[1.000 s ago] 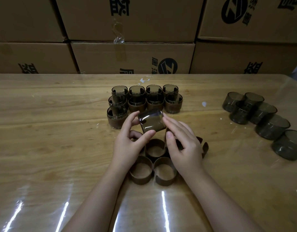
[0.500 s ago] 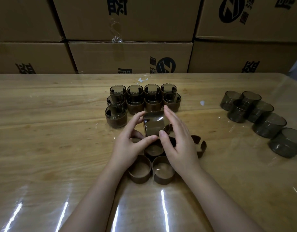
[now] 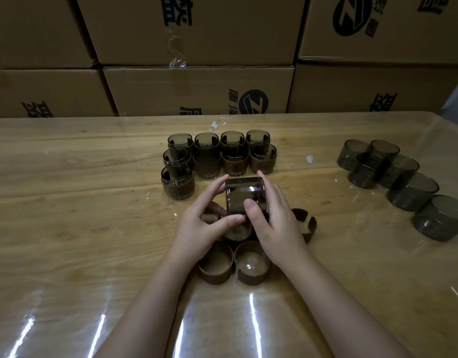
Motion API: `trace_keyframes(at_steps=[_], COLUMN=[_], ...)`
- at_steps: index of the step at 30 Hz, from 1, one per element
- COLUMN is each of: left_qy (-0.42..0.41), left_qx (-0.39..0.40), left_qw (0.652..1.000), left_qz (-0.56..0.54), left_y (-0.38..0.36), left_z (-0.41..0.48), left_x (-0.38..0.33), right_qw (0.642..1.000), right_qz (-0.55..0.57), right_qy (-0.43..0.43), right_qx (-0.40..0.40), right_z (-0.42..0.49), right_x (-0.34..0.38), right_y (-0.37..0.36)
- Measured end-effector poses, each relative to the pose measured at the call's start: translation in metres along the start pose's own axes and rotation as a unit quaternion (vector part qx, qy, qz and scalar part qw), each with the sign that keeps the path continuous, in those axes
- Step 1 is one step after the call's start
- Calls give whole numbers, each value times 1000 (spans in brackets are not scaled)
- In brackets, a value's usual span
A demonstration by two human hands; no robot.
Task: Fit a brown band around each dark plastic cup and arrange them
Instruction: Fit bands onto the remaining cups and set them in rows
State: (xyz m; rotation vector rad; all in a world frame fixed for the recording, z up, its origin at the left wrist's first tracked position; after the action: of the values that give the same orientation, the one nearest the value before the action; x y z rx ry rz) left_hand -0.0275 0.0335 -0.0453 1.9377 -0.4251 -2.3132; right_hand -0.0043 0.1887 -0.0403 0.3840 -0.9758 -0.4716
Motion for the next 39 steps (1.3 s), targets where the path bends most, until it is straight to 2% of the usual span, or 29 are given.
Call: trace_keyframes(at_steps=[18,27,34,39], left_qy=[27,52,69,64], left_qx=[-58,-97,-99,-86], left_qw=[994,986,982,986], left_qz=[-89,-124,-145,-125], left_y=[4,6,5,4], left_z=[2,6,6,4], left_x=[0,2,2,-2], right_qw=[996,998,994,992], right_qz=[-48,-2,32,2], right_qy=[19,54,104,124], right_qx=[66,31,17,19], right_z=[-1,-2,-2,-3], right_x=[-1,0,6,7], right_y=[-4,-3,-2,-3])
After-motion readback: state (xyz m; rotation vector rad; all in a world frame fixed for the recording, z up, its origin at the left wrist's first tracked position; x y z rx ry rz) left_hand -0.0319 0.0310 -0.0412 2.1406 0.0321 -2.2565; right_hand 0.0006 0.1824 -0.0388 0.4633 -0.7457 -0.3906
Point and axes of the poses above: each hand's wrist, its own z-axis towards the middle knuckle, its own y-axis out of the back of the hand, x = y × z, the point moved 3 cm from there along z, towards the middle knuckle, and after that the axes turned 14 degrees about y, right-handed, at the moved point
